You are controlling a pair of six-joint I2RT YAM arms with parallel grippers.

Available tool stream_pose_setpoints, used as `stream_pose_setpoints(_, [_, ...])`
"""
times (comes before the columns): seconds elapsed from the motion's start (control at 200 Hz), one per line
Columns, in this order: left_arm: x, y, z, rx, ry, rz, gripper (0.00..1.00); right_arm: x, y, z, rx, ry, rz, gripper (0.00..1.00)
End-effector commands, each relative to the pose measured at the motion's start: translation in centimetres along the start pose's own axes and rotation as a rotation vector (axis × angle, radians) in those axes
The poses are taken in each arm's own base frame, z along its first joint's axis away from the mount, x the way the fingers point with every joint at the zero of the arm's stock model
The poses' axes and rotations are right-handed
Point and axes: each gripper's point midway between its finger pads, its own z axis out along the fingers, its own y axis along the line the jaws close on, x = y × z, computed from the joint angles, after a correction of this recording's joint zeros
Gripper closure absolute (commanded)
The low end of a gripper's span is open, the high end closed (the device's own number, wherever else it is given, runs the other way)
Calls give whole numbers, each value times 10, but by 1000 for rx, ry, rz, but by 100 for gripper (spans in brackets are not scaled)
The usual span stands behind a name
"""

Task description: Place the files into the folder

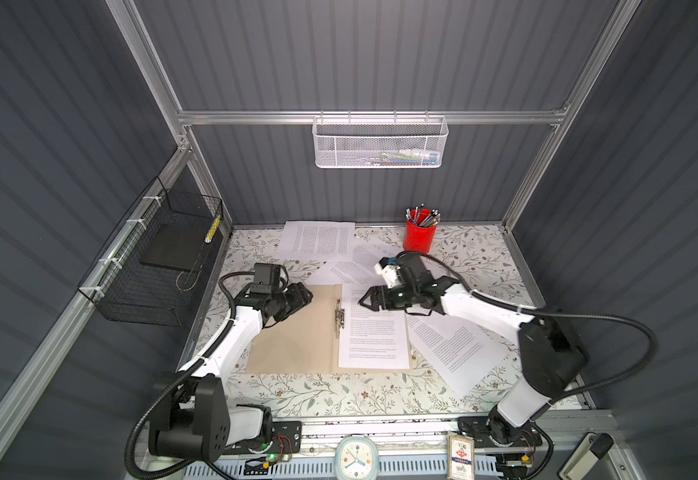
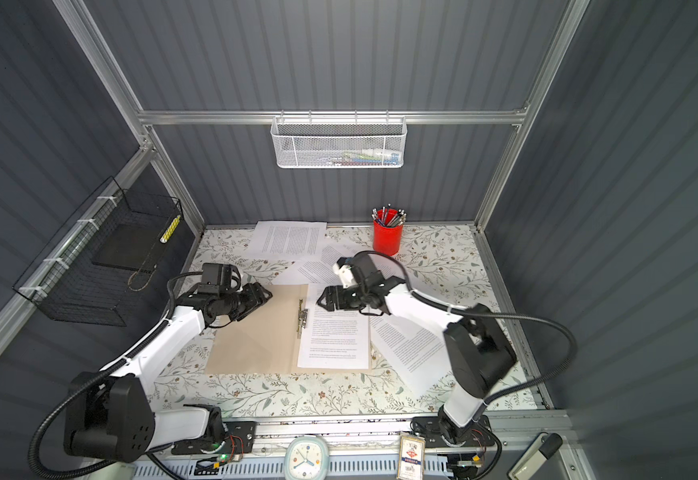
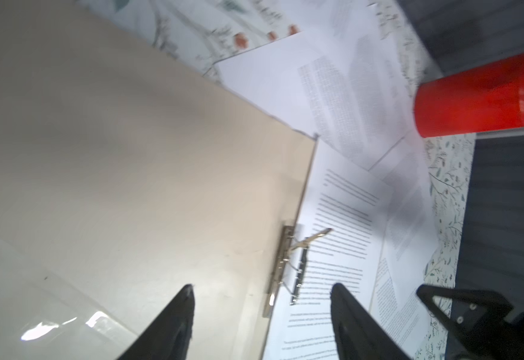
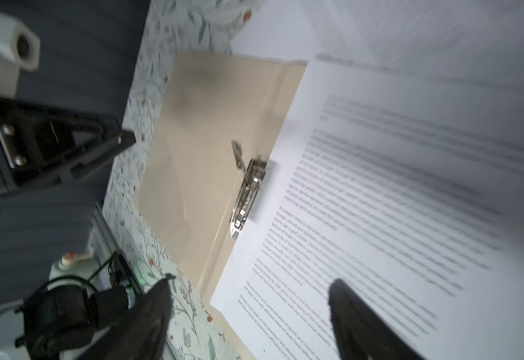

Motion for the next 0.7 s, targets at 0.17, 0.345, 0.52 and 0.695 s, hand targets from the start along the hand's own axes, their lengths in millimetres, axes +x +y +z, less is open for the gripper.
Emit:
stream_pose_setpoints(0.17, [92,-132,44,135,199,314,29,10,-134,-115,336,-298,293,1])
stream_pose_setpoints(0.345, [171,-193,92,202,376,462,29,52,-208,-178,604,-433,536,1])
stream_pose_setpoints(0.52, [225,-239,125,261,489,538,29,84,-241,-211,687,-547,696,1])
stream_pose_setpoints(0.695, [259,-251,155,262,563,568,30,90,-248,-217,657,-585,743,1])
